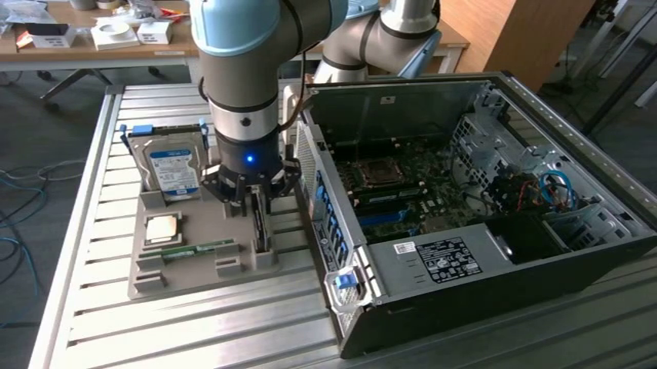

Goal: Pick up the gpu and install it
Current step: 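Pick up the gpu and move the gpu toward the slot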

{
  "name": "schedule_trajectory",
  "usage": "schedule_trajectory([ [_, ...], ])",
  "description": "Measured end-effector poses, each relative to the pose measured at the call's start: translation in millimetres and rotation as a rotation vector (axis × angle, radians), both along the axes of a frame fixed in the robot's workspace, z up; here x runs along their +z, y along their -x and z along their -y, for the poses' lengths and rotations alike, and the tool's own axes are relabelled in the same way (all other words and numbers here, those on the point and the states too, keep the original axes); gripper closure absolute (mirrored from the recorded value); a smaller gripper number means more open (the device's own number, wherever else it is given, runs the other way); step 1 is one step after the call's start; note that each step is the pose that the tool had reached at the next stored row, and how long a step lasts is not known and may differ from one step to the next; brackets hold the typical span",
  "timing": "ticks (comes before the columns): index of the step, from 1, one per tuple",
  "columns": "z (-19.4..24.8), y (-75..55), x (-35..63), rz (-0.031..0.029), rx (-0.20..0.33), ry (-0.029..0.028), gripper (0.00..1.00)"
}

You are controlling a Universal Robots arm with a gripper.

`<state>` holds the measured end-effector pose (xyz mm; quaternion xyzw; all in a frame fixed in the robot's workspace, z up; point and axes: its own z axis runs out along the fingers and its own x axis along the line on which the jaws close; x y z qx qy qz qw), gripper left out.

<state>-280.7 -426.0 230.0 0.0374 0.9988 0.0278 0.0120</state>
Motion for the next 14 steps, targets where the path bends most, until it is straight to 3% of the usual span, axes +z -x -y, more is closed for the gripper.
schedule_trajectory([
  [14,0.5,0.1,0.0,0.0,0.0,0.0,0.57],
])
